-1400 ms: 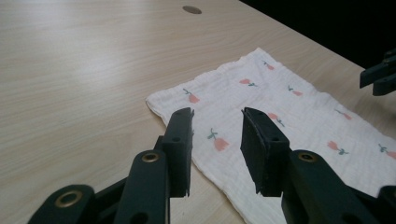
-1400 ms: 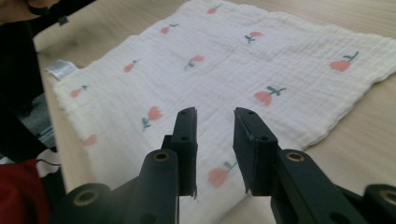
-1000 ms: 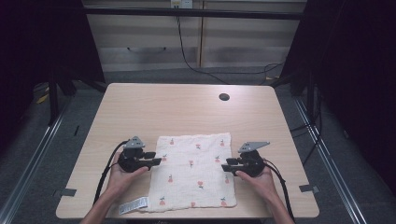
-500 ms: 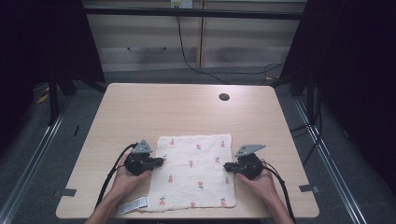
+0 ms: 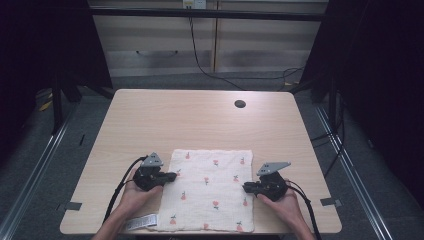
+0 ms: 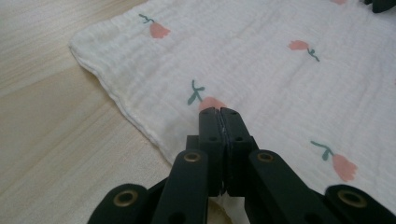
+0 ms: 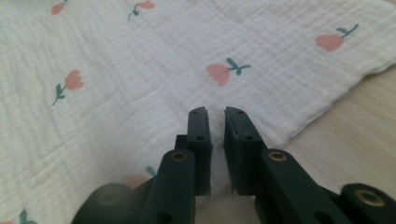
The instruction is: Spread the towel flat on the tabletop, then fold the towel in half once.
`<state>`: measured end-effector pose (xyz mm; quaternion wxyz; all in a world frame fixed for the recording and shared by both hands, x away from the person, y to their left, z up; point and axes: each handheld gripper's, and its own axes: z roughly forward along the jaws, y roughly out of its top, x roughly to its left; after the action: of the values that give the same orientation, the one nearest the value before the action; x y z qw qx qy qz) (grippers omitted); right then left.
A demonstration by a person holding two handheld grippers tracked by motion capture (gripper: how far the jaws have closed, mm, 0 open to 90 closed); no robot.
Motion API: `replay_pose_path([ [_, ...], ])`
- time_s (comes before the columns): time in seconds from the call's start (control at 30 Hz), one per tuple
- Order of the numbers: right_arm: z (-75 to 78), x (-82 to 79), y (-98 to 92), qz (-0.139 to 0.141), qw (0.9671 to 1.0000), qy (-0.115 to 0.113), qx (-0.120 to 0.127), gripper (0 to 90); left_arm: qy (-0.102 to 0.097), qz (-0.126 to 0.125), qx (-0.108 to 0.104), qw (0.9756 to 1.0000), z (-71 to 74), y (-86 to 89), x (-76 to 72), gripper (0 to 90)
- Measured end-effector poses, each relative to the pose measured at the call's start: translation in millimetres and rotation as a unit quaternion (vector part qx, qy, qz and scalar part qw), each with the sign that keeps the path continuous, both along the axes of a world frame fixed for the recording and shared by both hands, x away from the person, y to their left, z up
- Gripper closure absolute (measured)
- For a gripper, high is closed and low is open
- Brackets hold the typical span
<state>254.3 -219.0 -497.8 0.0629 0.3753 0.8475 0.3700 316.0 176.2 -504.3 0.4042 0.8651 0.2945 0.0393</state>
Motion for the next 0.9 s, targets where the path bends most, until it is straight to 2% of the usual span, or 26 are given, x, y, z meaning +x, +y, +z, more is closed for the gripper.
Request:
replay_pose_path([
  [0.03,0.6,0.4,0.0,-0.005,1.0000,-0.001,0.003,78.2,0.001,-0.001,-0.003,1.0000,-0.3,0.2,0.6,88.4],
  [0.13,5.3,7.3,-5.7,-0.017,0.9993,-0.011,0.033,76.1,0.006,-0.001,-0.008,0.9999,-0.8,1.2,1.6,88.5],
  [0.3,15.1,26.6,-14.3,-0.046,0.9976,-0.030,0.041,71.2,0.011,0.004,-0.012,0.9999,-1.2,1.8,1.0,88.2],
  [0.43,17.3,48.7,-20.9,-0.075,0.9953,-0.033,0.050,68.2,0.011,0.002,-0.013,0.9999,-0.9,1.2,-1.2,87.2],
  [0.47,17.3,48.7,-20.9,-0.075,0.9953,-0.033,0.050,68.2,0.011,0.002,-0.013,0.9999,-0.9,1.2,-1.2,87.2],
  [0.5,17.4,60.1,-22.9,-0.084,0.9951,-0.031,0.043,68.1,0.011,0.001,-0.005,0.9999,0.2,1.7,-2.9,87.3],
  [0.53,17.4,60.1,-22.9,-0.084,0.9951,-0.031,0.043,68.1,0.011,0.001,-0.005,0.9999,0.2,1.7,-2.9,87.3],
  [0.57,17.5,71.8,-24.2,-0.089,0.9949,-0.031,0.036,67.9,0.012,0.002,-0.008,0.9999,0.2,1.9,-3.6,87.3],
  [0.67,17.5,87.9,-24.2,-0.097,0.9944,-0.031,0.025,67.2,0.013,0.002,-0.004,0.9999,0.6,2.7,-4.7,87.3],
  [0.7,17.5,87.9,-24.2,-0.097,0.9944,-0.031,0.025,67.2,0.013,0.002,-0.004,0.9999,0.6,2.7,-4.7,87.3],
  [0.73,16.2,97.2,-24.4,-0.103,0.9940,-0.029,0.021,67.2,0.012,0.000,-0.004,0.9999,0.6,3.0,-4.5,87.2],
  [0.8,14.2,104.8,-24.3,-0.109,0.9937,-0.023,0.011,67.2,0.014,-0.002,-0.006,0.9999,0.5,3.6,-3.9,87.3],
  [0.9,9.7,114.3,-24.2,-0.115,0.9932,-0.015,0.012,67.3,0.015,-0.003,-0.006,0.9999,0.3,4.3,-3.7,87.3],
])
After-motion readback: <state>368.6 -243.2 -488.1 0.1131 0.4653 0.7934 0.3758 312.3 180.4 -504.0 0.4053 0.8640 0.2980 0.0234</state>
